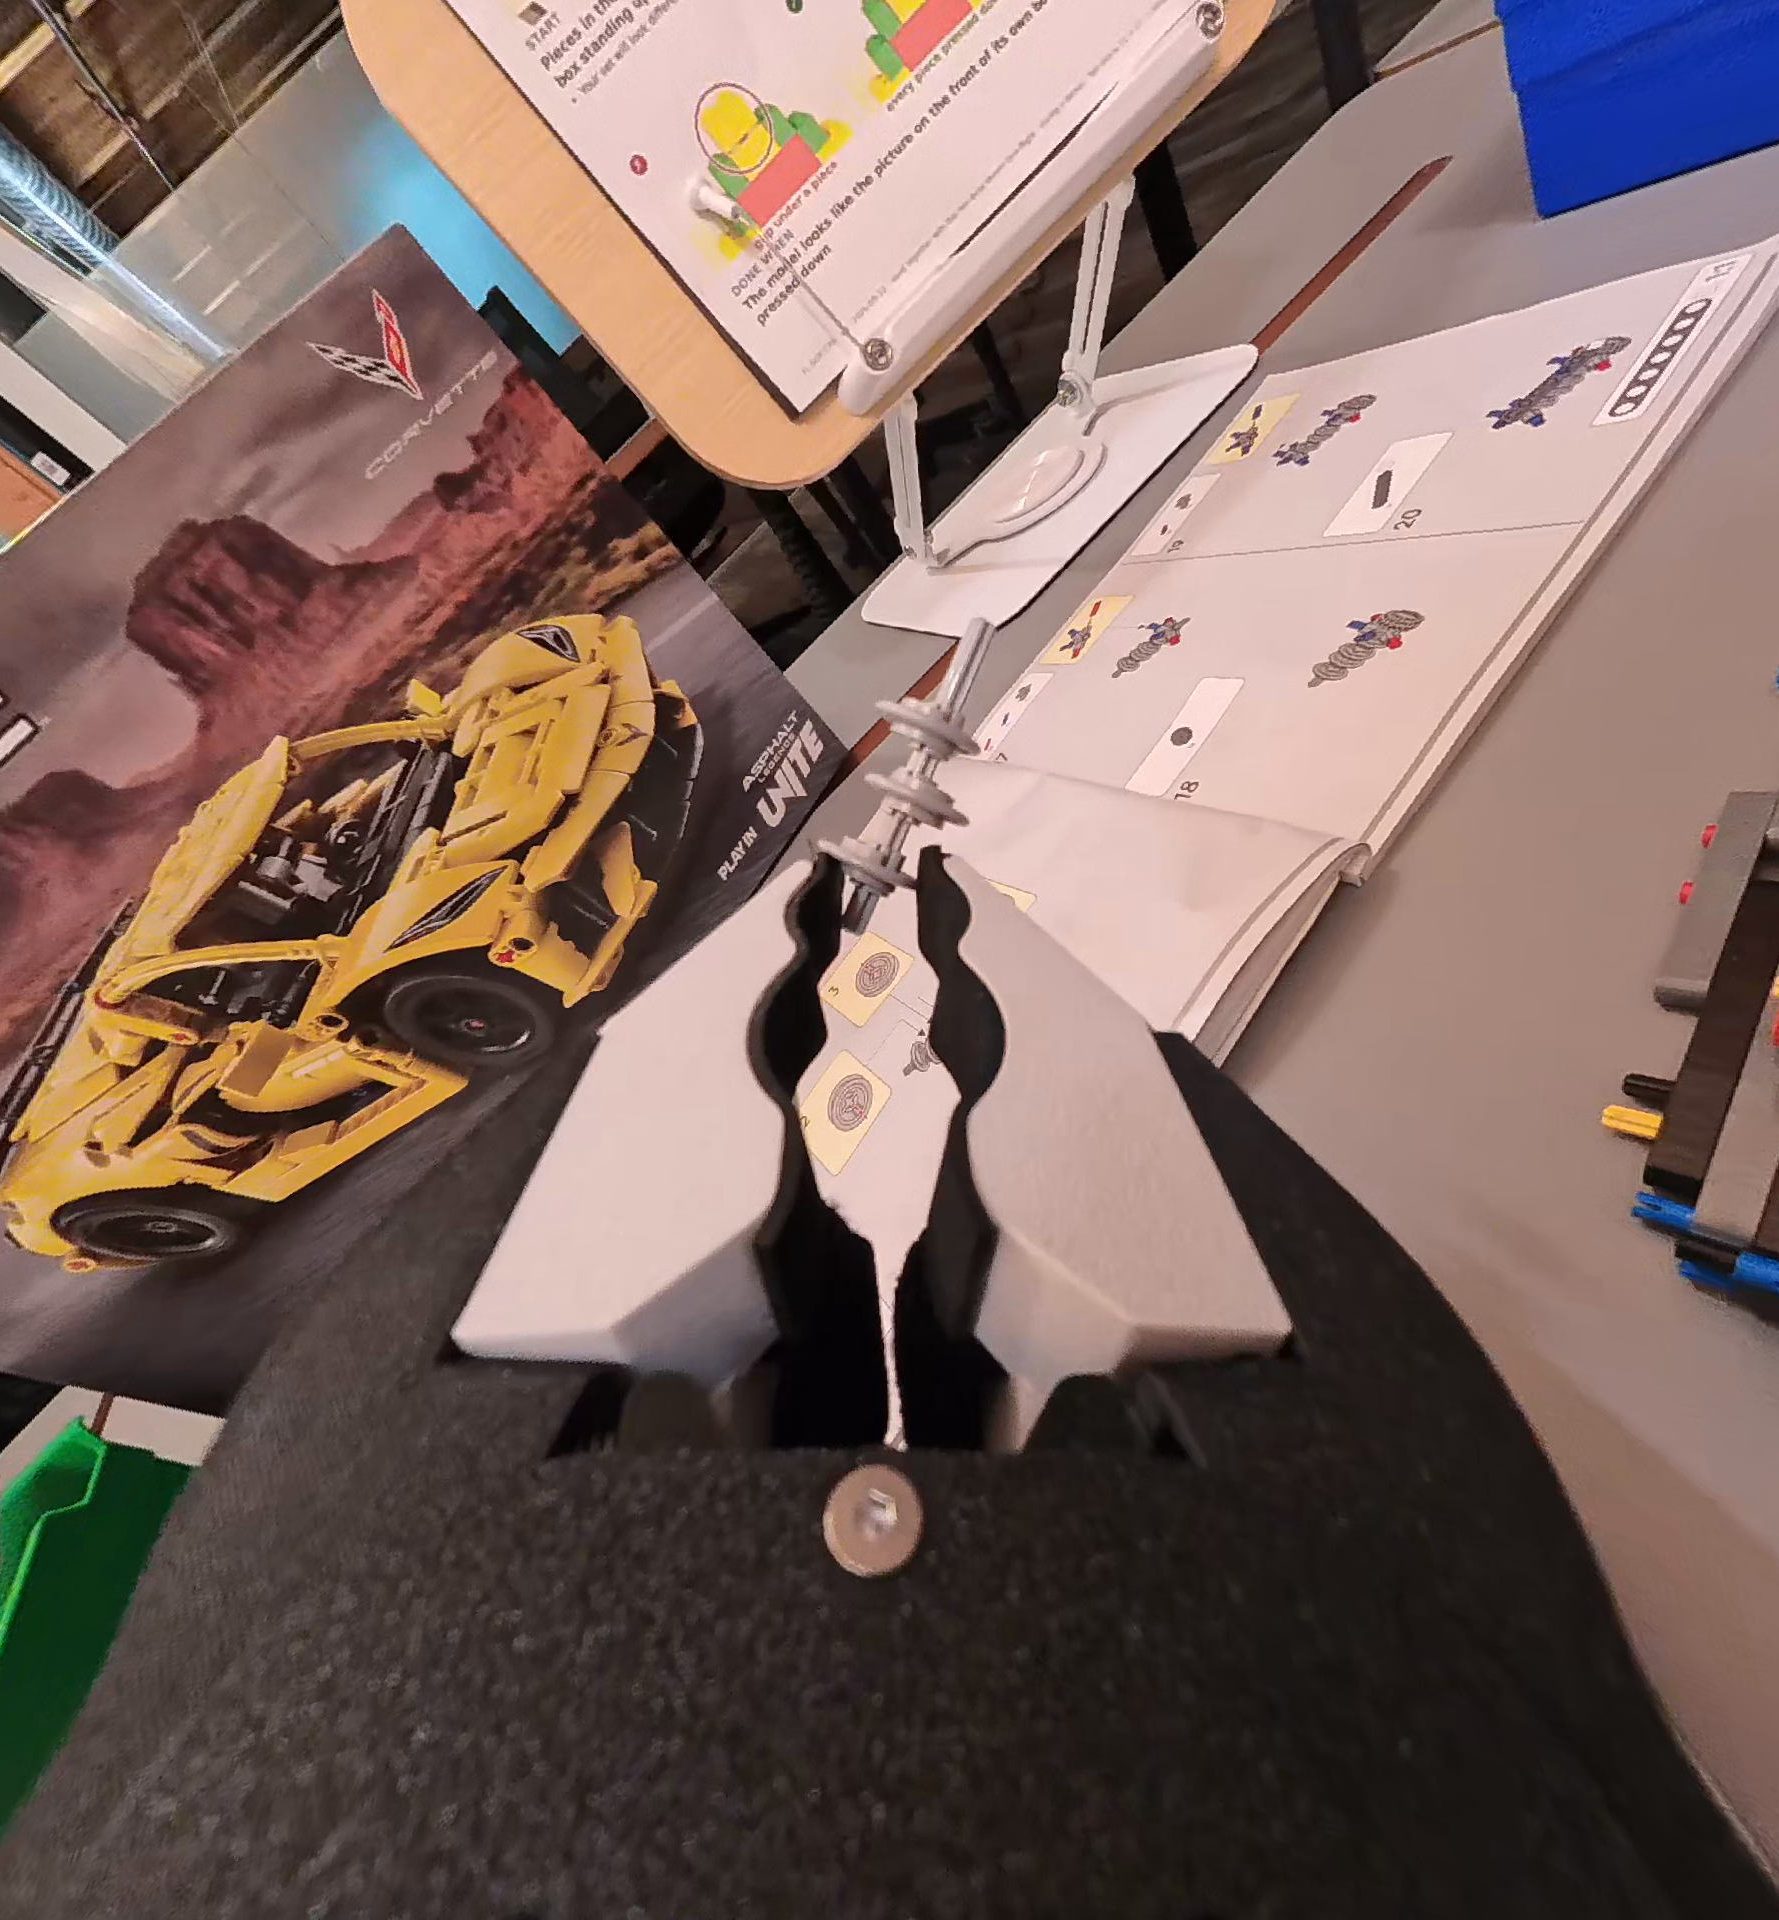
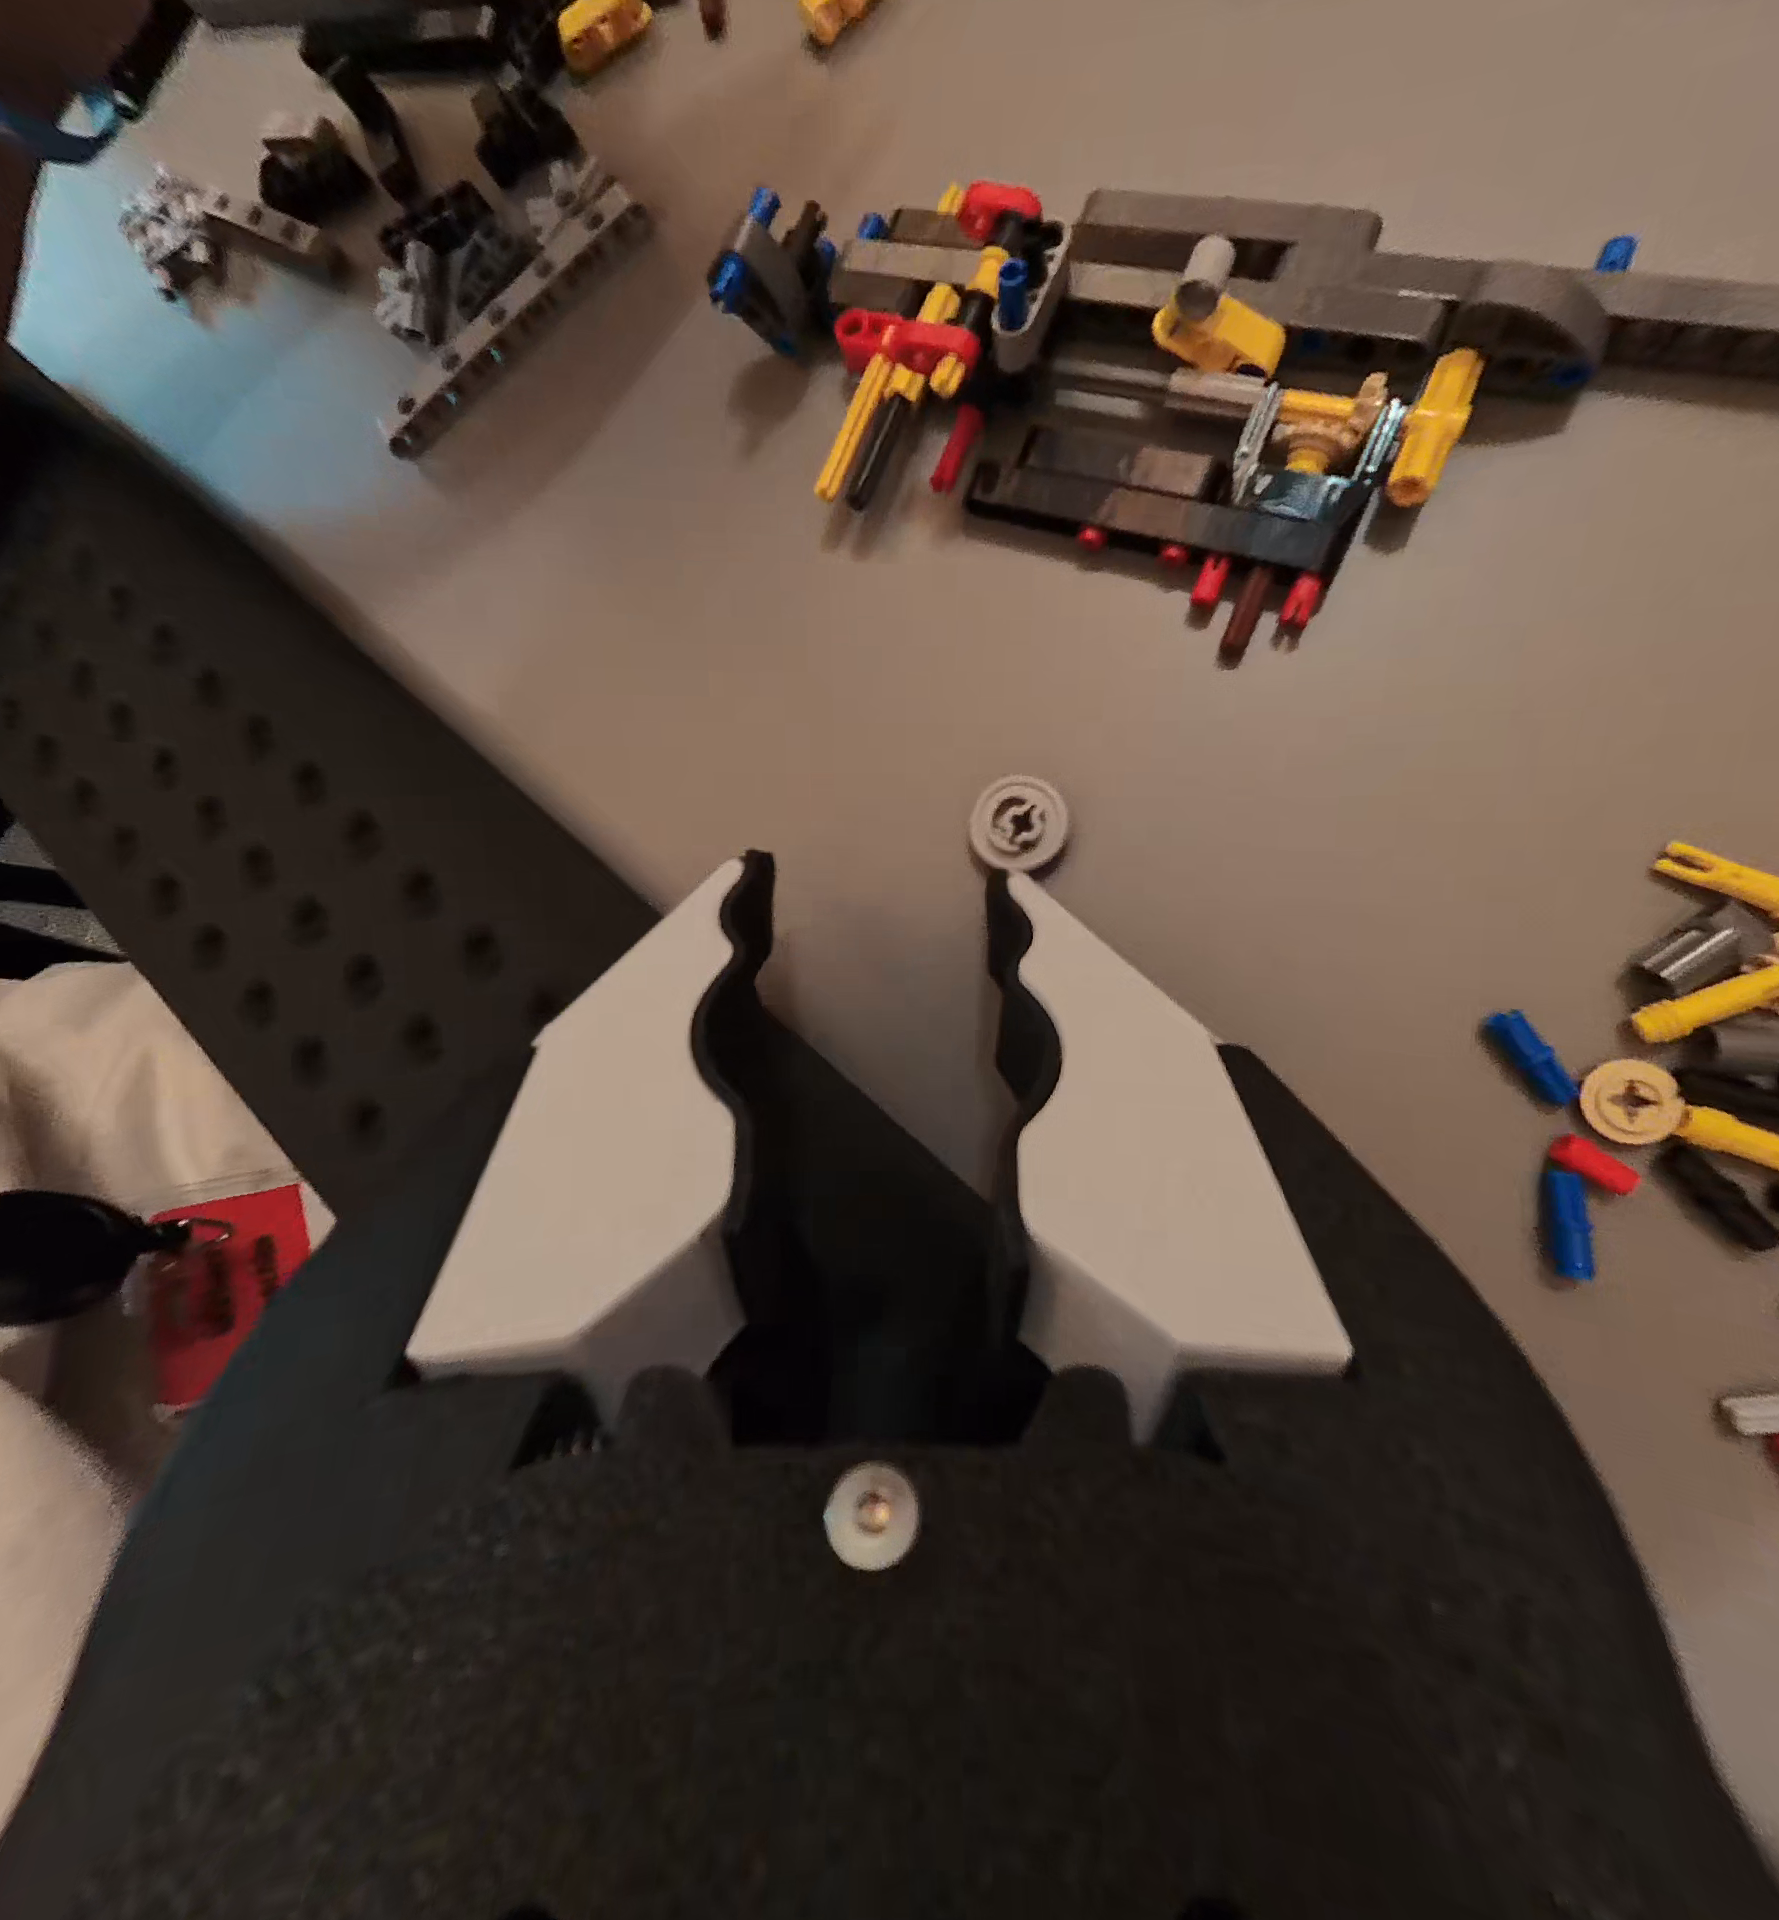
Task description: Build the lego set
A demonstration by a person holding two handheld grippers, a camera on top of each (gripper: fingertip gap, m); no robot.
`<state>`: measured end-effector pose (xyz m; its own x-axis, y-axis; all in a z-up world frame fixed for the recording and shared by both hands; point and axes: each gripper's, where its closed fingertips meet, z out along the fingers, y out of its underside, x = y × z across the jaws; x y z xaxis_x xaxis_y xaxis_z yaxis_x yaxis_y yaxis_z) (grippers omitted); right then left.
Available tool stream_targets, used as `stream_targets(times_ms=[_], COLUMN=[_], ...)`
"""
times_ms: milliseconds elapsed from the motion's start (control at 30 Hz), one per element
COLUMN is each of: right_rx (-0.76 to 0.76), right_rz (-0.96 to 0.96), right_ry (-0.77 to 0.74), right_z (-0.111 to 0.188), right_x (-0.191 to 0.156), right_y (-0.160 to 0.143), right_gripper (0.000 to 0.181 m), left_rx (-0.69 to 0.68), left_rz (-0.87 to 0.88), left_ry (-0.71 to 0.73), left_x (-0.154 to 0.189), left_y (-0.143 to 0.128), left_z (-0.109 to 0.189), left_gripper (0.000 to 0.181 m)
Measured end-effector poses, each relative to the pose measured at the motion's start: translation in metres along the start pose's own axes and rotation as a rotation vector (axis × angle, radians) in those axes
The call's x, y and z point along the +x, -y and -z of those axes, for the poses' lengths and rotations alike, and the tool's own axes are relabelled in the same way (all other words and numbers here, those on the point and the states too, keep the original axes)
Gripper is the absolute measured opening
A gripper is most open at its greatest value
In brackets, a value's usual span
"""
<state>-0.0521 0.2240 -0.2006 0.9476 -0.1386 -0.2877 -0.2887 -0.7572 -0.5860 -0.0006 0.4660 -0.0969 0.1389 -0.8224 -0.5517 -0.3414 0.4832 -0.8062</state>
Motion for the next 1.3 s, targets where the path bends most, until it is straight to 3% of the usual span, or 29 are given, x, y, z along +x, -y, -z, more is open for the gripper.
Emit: stream_targets(times_ms=[333, 667, 933, 1067, 1300], right_rx=[-0.001, 0.005, -0.012, -0.022, -0.012], right_rz=[0.057, 0.238, 0.244, 0.315, 0.301], right_ry=[-0.034, -0.106, -0.141, -0.194, -0.142], right_z=[-0.011, -0.020, -0.022, -0.024, -0.024], right_x=[0.010, 0.004, 0.005, 0.007, 0.006], right_y=[0.010, 0.016, 0.014, 0.015, 0.015], right_gripper=[0.038, 0.030, 0.025, 0.018, 0.017], left_rx=[-0.011, -0.022, -0.002, 0.022, 0.092], left_rz=[-0.031, -0.052, -0.063, -0.080, -0.074], left_ry=[-0.002, -0.001, -0.010, -0.036, -0.131], left_x=[0.004, 0.006, 0.011, 0.018, 0.036], left_y=[-0.002, -0.005, 0.000, 0.005, 0.017], left_z=[-0.002, -0.004, -0.002, -0.001, 0.004], left_gripper=[0.013, 0.013, 0.013, 0.013, 0.013])
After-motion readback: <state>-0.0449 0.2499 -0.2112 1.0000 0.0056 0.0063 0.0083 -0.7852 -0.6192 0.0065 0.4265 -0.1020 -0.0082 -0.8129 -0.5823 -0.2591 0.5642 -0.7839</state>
